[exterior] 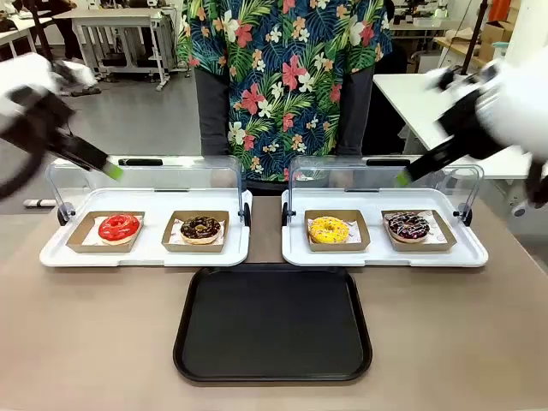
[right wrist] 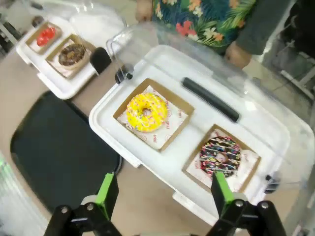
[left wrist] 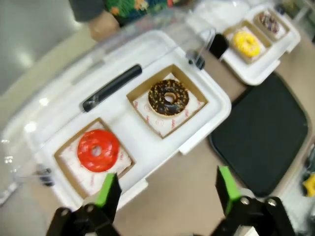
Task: Move the fourth donut from the left to the tray.
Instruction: Pick up the Paper togo box containing the Donut indicated by the person and place it on the Handle tray.
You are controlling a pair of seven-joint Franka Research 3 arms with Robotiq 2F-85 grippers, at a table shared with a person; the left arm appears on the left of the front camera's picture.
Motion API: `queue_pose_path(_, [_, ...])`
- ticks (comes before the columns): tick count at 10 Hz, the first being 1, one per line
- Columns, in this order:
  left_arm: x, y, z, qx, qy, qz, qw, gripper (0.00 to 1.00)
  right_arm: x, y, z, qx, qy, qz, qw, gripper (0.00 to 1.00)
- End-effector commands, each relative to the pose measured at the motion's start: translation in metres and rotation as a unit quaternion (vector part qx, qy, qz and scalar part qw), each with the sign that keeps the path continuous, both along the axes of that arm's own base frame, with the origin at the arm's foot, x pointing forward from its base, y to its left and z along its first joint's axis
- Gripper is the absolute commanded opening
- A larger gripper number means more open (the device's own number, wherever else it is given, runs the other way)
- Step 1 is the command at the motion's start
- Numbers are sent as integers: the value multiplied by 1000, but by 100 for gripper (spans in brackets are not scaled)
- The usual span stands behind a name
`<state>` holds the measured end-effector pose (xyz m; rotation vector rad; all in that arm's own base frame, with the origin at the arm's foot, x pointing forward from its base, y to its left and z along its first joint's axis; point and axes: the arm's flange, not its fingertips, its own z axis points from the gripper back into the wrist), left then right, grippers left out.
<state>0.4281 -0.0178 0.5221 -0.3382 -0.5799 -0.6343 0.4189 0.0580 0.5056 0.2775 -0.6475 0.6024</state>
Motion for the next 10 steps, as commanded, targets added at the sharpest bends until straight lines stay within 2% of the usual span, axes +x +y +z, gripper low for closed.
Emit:
queue_pose_path(1, [20, 60, 1, -17, 37, -111, 993, 100, 14, -75, 12, 59, 4, 51, 997, 100])
queue_pose_path(3, [24, 131, 1, -104, 3, -163, 981, 100, 15, -155, 14, 133, -40, 84, 987, 100])
queue_pose_path(5, [16, 180, -8, -135, -42, -205, 968, 100, 3, -207, 3, 173, -72, 126, 974, 100])
queue_pose_path(8, [5, 214, -18, -163, -133, -238, 948, 100, -13, -248, -9, 206, -109, 148, 961, 100])
queue_pose_path(10, [-6, 216, -19, -177, -167, -240, 940, 100, -23, -257, -12, 220, -125, 155, 955, 100])
